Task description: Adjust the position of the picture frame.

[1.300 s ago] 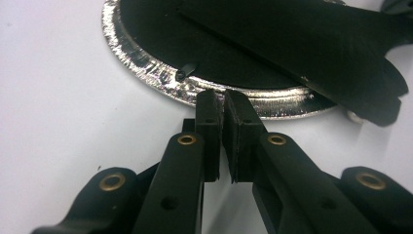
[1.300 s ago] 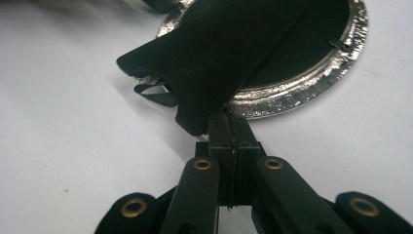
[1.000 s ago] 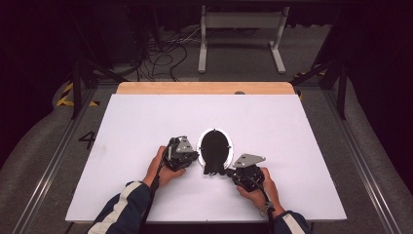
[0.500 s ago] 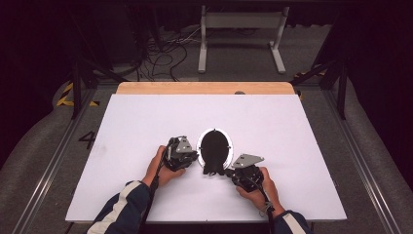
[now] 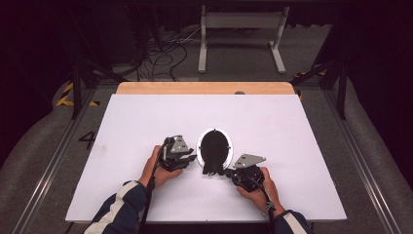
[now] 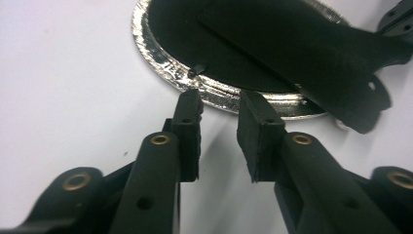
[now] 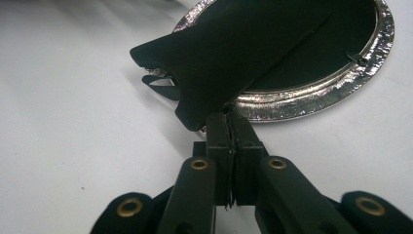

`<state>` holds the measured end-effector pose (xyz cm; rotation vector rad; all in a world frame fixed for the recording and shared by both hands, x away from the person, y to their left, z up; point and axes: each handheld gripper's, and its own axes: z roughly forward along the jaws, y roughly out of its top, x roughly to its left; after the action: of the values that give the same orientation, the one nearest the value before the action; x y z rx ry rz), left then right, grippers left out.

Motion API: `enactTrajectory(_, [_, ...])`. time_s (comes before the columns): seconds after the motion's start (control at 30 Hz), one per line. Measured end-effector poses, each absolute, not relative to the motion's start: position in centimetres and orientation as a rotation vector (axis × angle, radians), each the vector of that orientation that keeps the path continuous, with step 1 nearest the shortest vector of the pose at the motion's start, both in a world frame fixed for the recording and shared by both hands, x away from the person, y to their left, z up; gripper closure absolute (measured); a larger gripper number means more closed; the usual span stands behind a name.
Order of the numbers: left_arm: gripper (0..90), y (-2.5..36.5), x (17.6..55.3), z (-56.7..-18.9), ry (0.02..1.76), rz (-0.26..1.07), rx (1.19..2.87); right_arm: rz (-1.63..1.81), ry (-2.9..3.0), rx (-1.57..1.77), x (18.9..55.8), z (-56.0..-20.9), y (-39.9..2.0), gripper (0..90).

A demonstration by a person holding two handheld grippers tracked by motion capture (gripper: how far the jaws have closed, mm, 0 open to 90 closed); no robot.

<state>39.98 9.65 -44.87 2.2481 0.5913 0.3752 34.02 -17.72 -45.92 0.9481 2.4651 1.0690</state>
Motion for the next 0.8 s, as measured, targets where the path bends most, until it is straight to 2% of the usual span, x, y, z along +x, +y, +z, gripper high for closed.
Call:
enactTrajectory(0.33, [55.7,13.9,36.7,-43.4,0.513,0.453,2.223,1.057,2.479,0.929,34.0,-45.8,-18.0,80.8])
enactTrajectory(0.43, [53.8,15.3,35.7,-43.4,0.527,0.481,2.205,1.044,2.482,0.918,33.9,-45.7,-18.0,78.4])
enactTrajectory(0.67, [41.3,18.1,34.1,-43.8,0.595,0.553,2.203,1.056,2.477,0.913,33.4,-45.5,-18.2,75.7])
enactTrajectory(0.8, [37.8,19.6,33.1,-44.0,0.624,0.562,2.182,1.064,2.48,0.901,33.3,-45.2,-18.1,73.4])
